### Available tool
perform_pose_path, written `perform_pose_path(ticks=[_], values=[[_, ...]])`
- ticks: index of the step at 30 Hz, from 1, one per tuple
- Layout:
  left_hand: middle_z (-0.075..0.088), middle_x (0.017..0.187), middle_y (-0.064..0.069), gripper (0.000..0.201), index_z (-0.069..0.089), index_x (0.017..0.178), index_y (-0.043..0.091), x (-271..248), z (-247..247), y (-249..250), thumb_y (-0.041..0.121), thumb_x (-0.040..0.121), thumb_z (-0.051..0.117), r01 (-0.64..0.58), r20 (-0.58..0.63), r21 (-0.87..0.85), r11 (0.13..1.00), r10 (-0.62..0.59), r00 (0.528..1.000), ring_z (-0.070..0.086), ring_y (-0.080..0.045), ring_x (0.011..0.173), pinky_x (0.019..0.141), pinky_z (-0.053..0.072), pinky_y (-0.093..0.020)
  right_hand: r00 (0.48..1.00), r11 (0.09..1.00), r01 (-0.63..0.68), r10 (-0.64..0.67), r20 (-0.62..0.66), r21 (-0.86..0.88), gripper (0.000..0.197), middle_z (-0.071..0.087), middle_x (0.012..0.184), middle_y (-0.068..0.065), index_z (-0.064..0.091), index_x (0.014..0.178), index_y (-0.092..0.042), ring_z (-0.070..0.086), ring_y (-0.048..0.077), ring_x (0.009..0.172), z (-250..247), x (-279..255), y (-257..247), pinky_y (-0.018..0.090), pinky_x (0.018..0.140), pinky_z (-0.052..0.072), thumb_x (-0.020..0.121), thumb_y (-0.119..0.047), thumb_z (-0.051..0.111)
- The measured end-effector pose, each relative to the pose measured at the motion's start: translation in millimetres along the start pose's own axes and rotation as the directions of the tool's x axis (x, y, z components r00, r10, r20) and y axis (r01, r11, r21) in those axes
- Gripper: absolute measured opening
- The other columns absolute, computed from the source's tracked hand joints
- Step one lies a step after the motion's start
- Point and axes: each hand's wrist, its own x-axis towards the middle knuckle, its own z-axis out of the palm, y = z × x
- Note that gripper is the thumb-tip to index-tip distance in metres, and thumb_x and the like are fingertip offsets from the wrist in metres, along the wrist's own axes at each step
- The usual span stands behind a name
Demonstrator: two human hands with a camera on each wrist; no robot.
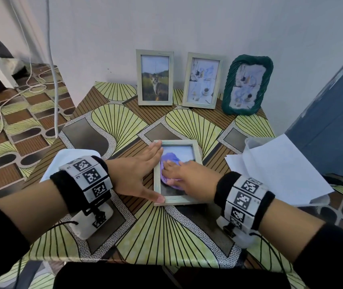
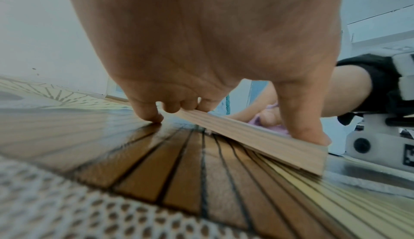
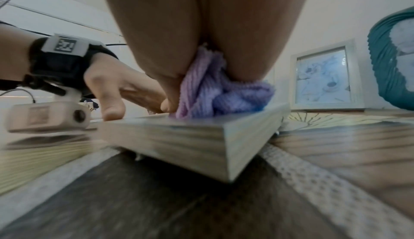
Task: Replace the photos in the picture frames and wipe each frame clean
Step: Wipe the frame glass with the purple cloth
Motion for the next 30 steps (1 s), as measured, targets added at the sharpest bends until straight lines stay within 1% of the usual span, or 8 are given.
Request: perform_pose_path(ticks=[5, 8, 13, 17, 21, 25, 27, 30], values=[[-0.045, 0.149, 0.002, 0.137, -0.031, 0.146, 0.013, -1, -1, 0, 0.09, 0.064, 0.047, 0.008, 0.008, -0.007, 1.0, -0.008, 1.0, -0.036, -0.008, 0.14, 0.122, -0.006, -0.032, 1.0, 1.0, 0.026, -0.026, 0.013, -0.008, 0.046, 0.03, 0.158, 0.0, 0.046, 0.142, -0.021, 0.035, 0.02, 0.142, 5, -31, -4, 0.036, 0.116, 0.028, 0.099, -0.005, 0.046], [-0.045, 0.15, 0.002, 0.137, -0.031, 0.147, 0.013, -1, -2, 1, 0.088, 0.064, 0.049, 0.007, 0.007, -0.019, 1.0, -0.007, 1.0, -0.035, -0.008, 0.14, 0.123, -0.005, -0.033, 1.0, 0.998, -0.027, 0.027, -0.004, -0.051, 0.032, 0.057, 0.123, -0.001, 0.057, 0.12, -0.017, 0.056, 0.022, 0.108, 1, -41, -8, 0.028, 0.091, 0.044, 0.093, -0.003, 0.047], [-0.044, 0.15, 0.002, 0.138, -0.03, 0.147, 0.013, -2, -2, 3, 0.089, 0.062, 0.047, 0.011, 0.01, -0.029, 1.0, -0.011, 1.0, -0.035, -0.008, 0.14, 0.123, -0.004, -0.034, 0.984, 0.977, -0.18, 0.181, -0.005, -0.119, 0.025, 0.033, 0.075, -0.001, 0.054, 0.094, -0.015, 0.046, 0.024, 0.078, -10, -45, -11, 0.029, 0.067, 0.03, 0.088, 0.006, 0.042], [-0.045, 0.149, 0.001, 0.138, -0.03, 0.147, 0.013, -3, -2, 4, 0.089, 0.061, 0.046, 0.01, 0.008, -0.03, 0.999, -0.009, 1.0, -0.034, -0.009, 0.14, 0.123, -0.005, -0.033, 0.978, 0.973, -0.198, 0.203, 0.037, -0.119, 0.024, 0.049, 0.093, 0.002, 0.058, 0.105, -0.011, 0.047, 0.019, 0.083, -19, -37, -10, 0.021, 0.067, 0.027, 0.092, 0.002, 0.043], [-0.046, 0.149, 0.002, 0.136, -0.031, 0.147, 0.014, -3, -1, 5, 0.087, 0.064, 0.047, 0.009, 0.001, -0.036, 0.999, -0.009, 1.0, -0.035, -0.008, 0.14, 0.12, -0.007, -0.029, 0.964, 0.964, -0.264, 0.263, -0.036, -0.041, 0.014, 0.036, 0.075, -0.002, 0.057, 0.096, -0.012, 0.039, 0.016, 0.069, -27, -20, 1, 0.02, 0.056, 0.025, 0.096, -0.004, 0.045], [-0.047, 0.147, 0.005, 0.133, -0.032, 0.146, 0.016, -2, -1, 4, 0.087, 0.066, 0.047, 0.014, -0.001, -0.038, 0.999, -0.014, 1.0, -0.035, -0.006, 0.139, 0.118, -0.006, -0.026, 0.958, 0.96, -0.28, 0.28, -0.055, 0.007, 0.026, 0.057, 0.107, 0.006, 0.062, 0.117, -0.008, 0.048, 0.017, 0.077, -22, 4, 11, 0.024, 0.066, 0.039, 0.099, -0.011, 0.043], [-0.046, 0.148, 0.005, 0.132, -0.032, 0.146, 0.016, -1, -2, 3, 0.087, 0.067, 0.047, 0.016, 0.003, -0.046, 0.999, -0.016, 1.0, -0.035, -0.006, 0.139, 0.119, -0.005, -0.027, 0.96, 0.962, -0.273, 0.273, -0.057, -0.001, 0.029, 0.055, 0.128, 0.01, 0.056, 0.123, -0.008, 0.058, 0.024, 0.096, -20, 17, 9, 0.029, 0.08, 0.046, 0.098, -0.012, 0.042], [-0.046, 0.149, 0.005, 0.133, -0.032, 0.146, 0.017, -1, -2, 3, 0.089, 0.065, 0.045, 0.015, 0.012, -0.055, 0.998, -0.015, 1.0, -0.034, -0.007, 0.14, 0.122, -0.003, -0.031, 0.969, 0.97, -0.239, 0.241, -0.052, 0.038, 0.036, 0.044, 0.145, 0.014, 0.051, 0.134, -0.007, 0.048, 0.032, 0.127, -13, 28, 9, 0.039, 0.102, 0.041, 0.099, -0.015, 0.043]])
